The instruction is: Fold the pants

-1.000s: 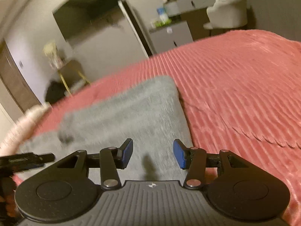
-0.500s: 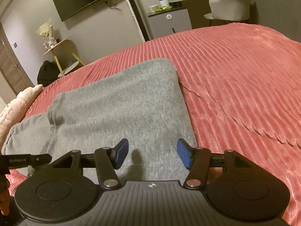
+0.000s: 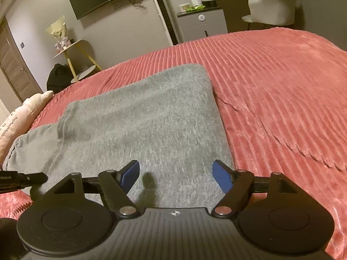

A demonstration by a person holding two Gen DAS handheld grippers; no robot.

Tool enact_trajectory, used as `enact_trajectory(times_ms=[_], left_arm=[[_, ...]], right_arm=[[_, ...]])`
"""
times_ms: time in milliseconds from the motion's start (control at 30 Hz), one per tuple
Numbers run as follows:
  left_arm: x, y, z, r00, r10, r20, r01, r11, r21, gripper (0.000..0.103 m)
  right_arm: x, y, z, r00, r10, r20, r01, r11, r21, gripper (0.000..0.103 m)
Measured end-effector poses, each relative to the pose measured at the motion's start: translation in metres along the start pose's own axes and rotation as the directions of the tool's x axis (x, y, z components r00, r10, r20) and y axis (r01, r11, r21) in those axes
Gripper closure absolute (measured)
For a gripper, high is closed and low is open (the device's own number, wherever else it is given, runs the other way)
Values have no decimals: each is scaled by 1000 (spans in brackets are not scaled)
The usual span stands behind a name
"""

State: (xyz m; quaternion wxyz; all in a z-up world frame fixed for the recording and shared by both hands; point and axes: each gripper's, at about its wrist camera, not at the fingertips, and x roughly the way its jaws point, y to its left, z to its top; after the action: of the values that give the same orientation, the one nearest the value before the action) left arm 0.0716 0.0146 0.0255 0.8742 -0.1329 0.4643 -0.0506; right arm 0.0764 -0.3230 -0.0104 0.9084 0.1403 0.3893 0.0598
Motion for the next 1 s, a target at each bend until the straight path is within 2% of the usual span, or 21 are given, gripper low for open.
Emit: enact_trajectory(times_ms=[67, 167, 233, 300, 367, 400, 533, 600, 700, 733, 833, 867, 967, 1000], left_arm=[[2, -3, 0, 1000, 9, -17, -8, 999, 35, 89], [2, -2, 2, 999, 10, -42, -9, 999, 37, 86], [-1, -2, 4, 999, 23, -36, -22, 999, 39, 78], [-6, -6, 10, 999, 52, 6, -52, 997, 57, 74], [-11, -12, 18, 994, 78, 79, -84, 994, 74, 69], [-12, -13, 23, 991, 77, 109, -85, 994, 71, 63], [4, -18, 41, 988, 6, 156, -10, 1000, 26, 45], [23, -19, 48, 990, -4, 140, 4, 1000, 7, 44], [54, -19, 53, 989, 98, 111, -99, 995, 8, 45], [64, -17, 54, 986, 135, 98, -137, 990, 17, 39], [72, -8, 50, 982, 148, 116, -148, 989, -8, 38], [66, -7, 50, 975, 177, 134, -175, 984, -27, 39], [47, -6, 48, 925, 297, 237, -297, 954, -36, 42], [44, -3, 47, 916, 308, 256, -309, 950, -39, 42]], right_arm=[[0, 0, 0, 1000, 3, -2, -3, 1000, -3, 24], [1, -1, 0, 1000, 11, -1, -11, 1000, 0, 22], [1, -1, 1, 1000, 17, -3, -17, 1000, 5, 20], [2, -2, 1, 1000, 24, -4, -24, 1000, 8, 18], [3, -2, 1, 1000, 30, -7, -30, 1000, 8, 16], [4, -2, 1, 999, 32, -9, -32, 999, 8, 14], [7, 1, 0, 999, 37, -17, -37, 999, -4, 8], [8, 3, 0, 999, 38, -20, -38, 999, -14, 6], [9, 3, 0, 999, 43, -23, -43, 999, -13, 5], [8, 2, 0, 999, 46, -23, -46, 999, -9, 4], [9, -1, 0, 998, 55, -23, -55, 998, 5, 4], [9, -2, 0, 998, 56, -23, -56, 998, 8, 4], [9, -2, 0, 998, 55, -24, -54, 998, 10, 4], [9, -2, -1, 998, 55, -24, -55, 998, 11, 4]])
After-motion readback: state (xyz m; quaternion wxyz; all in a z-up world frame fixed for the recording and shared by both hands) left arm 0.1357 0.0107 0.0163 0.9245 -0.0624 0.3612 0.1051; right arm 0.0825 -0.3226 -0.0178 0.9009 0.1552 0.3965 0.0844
